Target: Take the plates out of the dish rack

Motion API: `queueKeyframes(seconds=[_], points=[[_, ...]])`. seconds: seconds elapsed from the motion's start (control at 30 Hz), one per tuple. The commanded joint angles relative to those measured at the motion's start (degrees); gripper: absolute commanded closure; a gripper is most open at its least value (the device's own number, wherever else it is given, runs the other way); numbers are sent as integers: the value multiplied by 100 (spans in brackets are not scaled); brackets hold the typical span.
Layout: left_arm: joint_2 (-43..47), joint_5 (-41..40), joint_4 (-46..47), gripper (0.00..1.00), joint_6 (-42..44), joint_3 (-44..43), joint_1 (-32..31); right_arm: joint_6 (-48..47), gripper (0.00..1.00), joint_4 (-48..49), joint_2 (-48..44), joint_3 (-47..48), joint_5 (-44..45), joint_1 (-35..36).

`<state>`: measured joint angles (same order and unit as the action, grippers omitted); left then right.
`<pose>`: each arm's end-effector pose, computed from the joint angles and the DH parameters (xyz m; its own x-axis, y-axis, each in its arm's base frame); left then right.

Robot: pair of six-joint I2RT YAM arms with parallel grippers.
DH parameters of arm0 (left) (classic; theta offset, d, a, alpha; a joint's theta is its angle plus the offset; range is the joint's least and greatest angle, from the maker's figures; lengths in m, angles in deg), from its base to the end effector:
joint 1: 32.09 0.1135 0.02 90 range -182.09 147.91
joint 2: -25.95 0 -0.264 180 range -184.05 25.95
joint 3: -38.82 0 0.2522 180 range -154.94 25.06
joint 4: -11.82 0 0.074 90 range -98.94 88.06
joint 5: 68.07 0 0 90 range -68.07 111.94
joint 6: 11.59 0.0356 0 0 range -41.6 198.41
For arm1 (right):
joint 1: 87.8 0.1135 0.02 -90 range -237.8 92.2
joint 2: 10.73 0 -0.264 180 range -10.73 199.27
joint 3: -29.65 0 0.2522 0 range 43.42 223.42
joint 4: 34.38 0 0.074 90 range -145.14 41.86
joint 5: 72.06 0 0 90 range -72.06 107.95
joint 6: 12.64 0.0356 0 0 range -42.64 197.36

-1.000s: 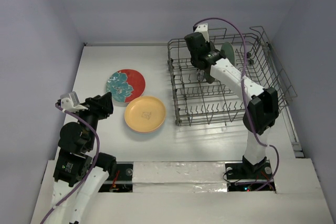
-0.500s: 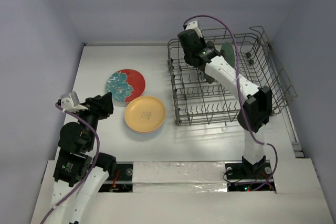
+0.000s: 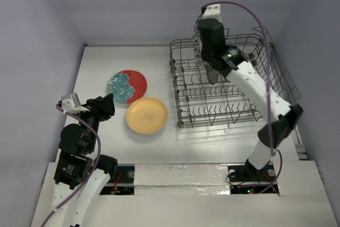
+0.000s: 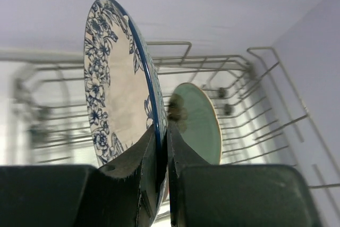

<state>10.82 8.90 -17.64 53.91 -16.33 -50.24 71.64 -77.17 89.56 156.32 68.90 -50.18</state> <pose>0.0644 -0.0127 0.3645 0.1200 -0.4645 -0.8774 0.1567 0.8816 -0.4453 0.3223 0.2135 0.4581 -0.2432 -0.2666 -0.9326 0.1823 0.9318 -0.3139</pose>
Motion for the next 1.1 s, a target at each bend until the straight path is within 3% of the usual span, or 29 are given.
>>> queueKeyframes(seconds=[0.0, 0.2, 0.43, 0.53, 0.73, 1.07], points=[[46, 47, 243, 51, 32, -10, 31, 1211, 100, 1328, -1325, -346, -1022, 17], [37, 38, 234, 51, 15, -10, 31, 2670, 100, 2207, -1487, -1059, -2919, 17], [37, 12, 199, 51, 14, -19, 31, 4253, 100, 3208, -187, -1007, -4917, 69], [46, 3, 199, 51, 23, -19, 31, 4684, 100, 3624, 227, -964, -5052, 192], [63, 21, 208, 51, 15, -19, 31, 4983, 100, 3493, 1290, -357, -5421, 491], [46, 29, 199, 51, 14, -19, 84, 5536, 100, 3343, 2784, 477, -5193, 790]])
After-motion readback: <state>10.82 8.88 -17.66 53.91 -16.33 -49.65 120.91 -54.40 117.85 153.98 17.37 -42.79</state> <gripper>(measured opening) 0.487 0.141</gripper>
